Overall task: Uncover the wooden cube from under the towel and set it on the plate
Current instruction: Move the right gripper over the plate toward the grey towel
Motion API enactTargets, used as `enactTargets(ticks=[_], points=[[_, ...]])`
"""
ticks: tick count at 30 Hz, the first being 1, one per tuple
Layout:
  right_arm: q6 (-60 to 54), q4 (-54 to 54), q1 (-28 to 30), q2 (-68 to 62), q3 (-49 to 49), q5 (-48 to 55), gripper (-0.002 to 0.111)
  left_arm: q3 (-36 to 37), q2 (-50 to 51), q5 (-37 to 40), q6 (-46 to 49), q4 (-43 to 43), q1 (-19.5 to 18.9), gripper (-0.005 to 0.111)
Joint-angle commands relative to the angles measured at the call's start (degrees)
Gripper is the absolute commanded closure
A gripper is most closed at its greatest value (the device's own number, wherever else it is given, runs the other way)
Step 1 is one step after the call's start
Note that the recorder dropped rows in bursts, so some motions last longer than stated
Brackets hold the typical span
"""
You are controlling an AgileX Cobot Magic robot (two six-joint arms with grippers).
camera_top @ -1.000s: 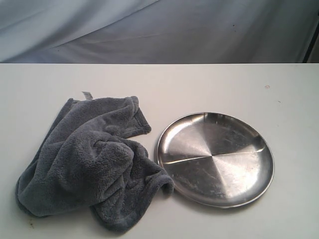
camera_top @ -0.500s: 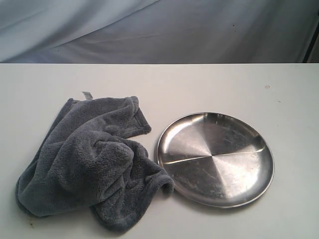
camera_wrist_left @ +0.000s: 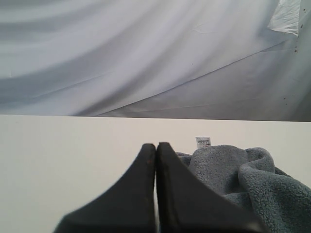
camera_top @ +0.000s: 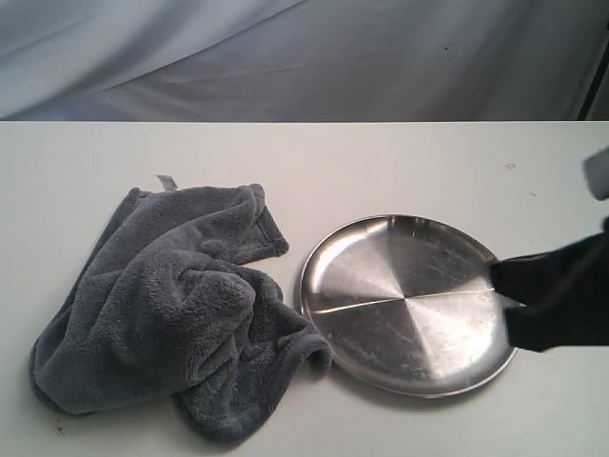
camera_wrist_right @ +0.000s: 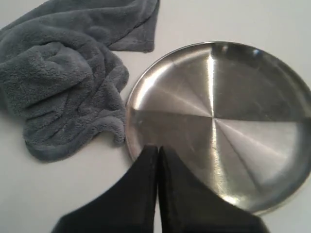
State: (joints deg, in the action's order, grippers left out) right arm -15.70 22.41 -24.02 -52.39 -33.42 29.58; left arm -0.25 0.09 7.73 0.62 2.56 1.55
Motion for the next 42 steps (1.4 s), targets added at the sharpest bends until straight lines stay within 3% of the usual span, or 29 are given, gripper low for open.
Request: enactTargets(ticks=[1, 9, 28, 42], points=[[-0.97, -1.34, -6.04, -10.80, -7.33, -1.50, 0.108, 0.25, -0.09, -0.09, -0.12, -0.04, 0.05, 0.105], [-0.57, -5.80, -13.82, -25.59, -23.50, 5.88, 0.108, 0.25, -0.09, -0.09, -0.12, -0.04, 0.05, 0.105], [-0.69, -10.66, -26.22, -50.42, -50.68, 24.86, 0.108, 0.25, -0.09, -0.09, -0.12, -0.04, 0.05, 0.105], [-0.56, -19.23, -29.51, -55.56, -54.96, 31.24, 0.108, 0.25, -0.09, -0.09, -0.12, -0.04, 0.05, 0.105]])
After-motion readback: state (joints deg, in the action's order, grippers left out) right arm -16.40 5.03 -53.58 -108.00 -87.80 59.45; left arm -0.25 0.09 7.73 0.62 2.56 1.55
